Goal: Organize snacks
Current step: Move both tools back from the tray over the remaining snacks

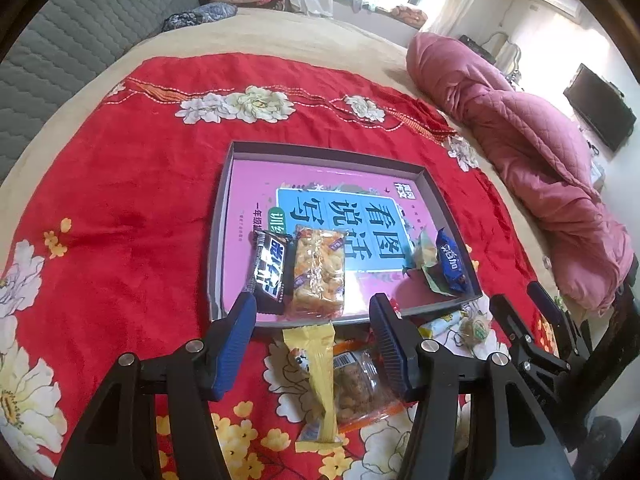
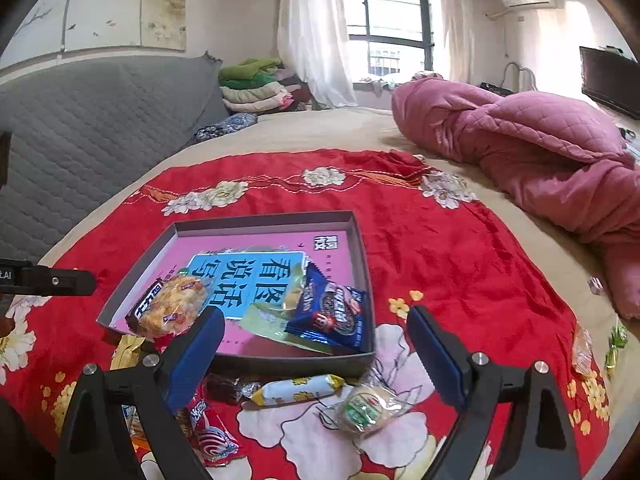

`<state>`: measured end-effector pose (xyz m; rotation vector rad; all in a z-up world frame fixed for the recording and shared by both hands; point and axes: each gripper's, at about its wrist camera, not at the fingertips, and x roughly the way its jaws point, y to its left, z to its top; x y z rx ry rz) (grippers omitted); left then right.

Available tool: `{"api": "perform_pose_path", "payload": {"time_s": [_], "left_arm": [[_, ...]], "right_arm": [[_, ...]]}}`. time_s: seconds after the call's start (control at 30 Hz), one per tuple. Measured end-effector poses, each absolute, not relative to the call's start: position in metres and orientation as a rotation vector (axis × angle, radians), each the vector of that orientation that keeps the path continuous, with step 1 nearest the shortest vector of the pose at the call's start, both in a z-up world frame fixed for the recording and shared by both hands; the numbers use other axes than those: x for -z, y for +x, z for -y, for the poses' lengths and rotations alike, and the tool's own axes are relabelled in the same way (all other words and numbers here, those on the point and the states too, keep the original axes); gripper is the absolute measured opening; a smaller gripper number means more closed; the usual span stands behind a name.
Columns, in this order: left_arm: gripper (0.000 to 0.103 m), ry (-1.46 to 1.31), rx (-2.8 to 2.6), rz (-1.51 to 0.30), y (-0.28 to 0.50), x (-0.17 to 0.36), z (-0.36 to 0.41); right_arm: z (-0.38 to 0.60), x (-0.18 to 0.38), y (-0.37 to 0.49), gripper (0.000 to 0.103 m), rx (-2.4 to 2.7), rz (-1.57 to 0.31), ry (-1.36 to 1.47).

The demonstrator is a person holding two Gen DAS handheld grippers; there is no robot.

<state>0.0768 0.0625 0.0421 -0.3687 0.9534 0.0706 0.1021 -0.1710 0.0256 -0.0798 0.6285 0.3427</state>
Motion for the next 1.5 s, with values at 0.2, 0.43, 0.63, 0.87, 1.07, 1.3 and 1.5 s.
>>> {"api": "perform_pose_path", "payload": {"time_s": [0.2, 0.43, 0.63, 0.87, 1.07, 1.3, 1.5], "left_arm": [[0.061, -0.369, -0.069, -0.947, 0.07, -0.047, -0.064], [0.061, -0.373, -0.08, -0.951, 0.062, -0.046, -0.069], [0.061, -0.384, -0.078, -0.962, 0.055, -0.043, -0.07], [0.061, -0.376, -0.071, -0.963, 0.047, -0.044, -0.067], [0.061, -0.372, -0.058, -0.972, 0.04, -0.044, -0.061], [0.061, -0.354, -0.031, -1.003, 0.034, -0.036, -0.052], [0.061, -0.346, -0.022, -1.037, 0.029, -0.025, -0.046]], "right_arm": [[0.182, -0.031, 0.098, 0.093, -0.316, -0.63, -0.058], [0.194, -0.037, 0.091, 0.093, -0.286, -0.623, -0.04], [0.21, -0.043, 0.086, 0.093, -0.238, -0.617, -0.015], [0.216, -0.047, 0.081, 0.093, -0.219, -0.607, -0.009], [0.213, -0.049, 0.073, 0.093, -0.235, -0.611, -0.024], [0.211, -0.046, 0.068, 0.093, -0.236, -0.651, -0.031], [0.207, -0.037, 0.07, 0.093, -0.226, -0.706, -0.058]]}}
